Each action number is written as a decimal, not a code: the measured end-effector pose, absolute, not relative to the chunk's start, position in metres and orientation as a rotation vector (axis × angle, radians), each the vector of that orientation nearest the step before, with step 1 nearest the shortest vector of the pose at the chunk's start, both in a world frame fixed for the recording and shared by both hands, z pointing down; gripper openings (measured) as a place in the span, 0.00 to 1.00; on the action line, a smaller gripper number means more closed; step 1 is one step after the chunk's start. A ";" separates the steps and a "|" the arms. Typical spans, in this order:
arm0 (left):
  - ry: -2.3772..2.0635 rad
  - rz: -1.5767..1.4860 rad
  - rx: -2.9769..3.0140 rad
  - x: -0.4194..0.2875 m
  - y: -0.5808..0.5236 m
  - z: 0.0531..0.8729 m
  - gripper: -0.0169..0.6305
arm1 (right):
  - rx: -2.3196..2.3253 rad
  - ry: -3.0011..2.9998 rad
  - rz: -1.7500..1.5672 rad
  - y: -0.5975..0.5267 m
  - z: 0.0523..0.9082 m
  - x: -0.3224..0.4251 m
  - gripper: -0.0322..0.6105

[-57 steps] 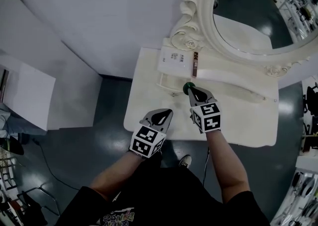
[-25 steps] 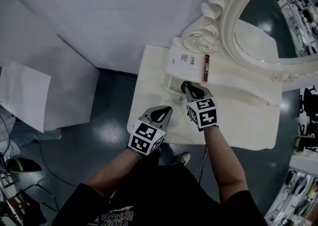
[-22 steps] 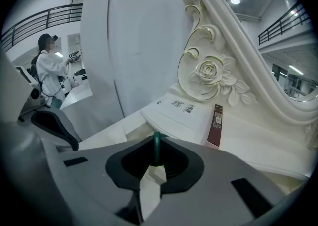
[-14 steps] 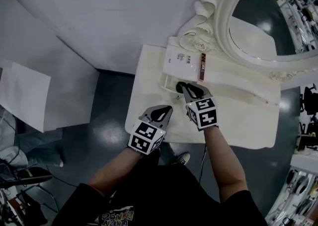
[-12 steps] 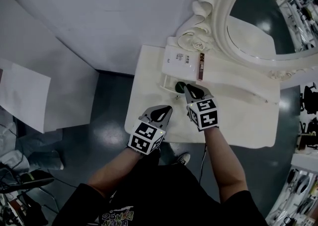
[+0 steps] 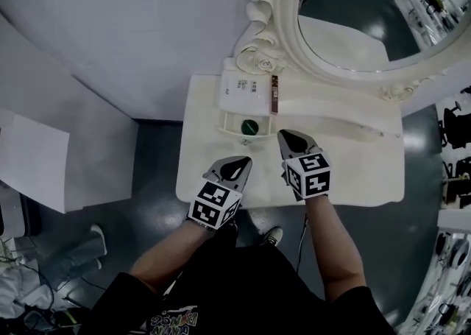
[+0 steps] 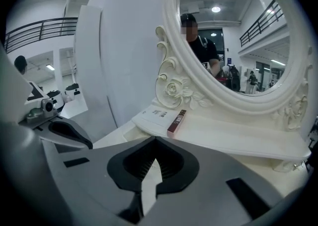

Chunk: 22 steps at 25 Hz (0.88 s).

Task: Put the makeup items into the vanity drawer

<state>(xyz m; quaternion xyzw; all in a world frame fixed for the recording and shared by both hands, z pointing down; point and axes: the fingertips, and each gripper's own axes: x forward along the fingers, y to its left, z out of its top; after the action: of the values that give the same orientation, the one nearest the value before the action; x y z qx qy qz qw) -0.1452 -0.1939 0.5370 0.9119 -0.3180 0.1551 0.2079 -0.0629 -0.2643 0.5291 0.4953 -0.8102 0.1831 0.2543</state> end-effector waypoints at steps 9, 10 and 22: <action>-0.760 0.445 2.610 -0.090 -0.169 0.523 0.04 | 1.578 -2.148 0.516 -0.216 0.497 0.016 0.09; -0.743 0.447 2.618 -0.083 -0.166 0.521 0.04 | 1.604 -2.138 0.518 -0.209 0.494 0.025 0.09; -0.505 0.487 2.726 0.007 -0.114 0.499 0.04 | 1.884 -2.010 0.538 -0.121 0.464 0.130 0.09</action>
<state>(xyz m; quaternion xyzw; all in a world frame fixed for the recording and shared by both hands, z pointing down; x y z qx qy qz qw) 0.0068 -0.1143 0.4987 0.9555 -0.1771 0.1708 0.1628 0.1302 -0.1212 0.4641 0.6619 -0.7060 0.1890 0.1665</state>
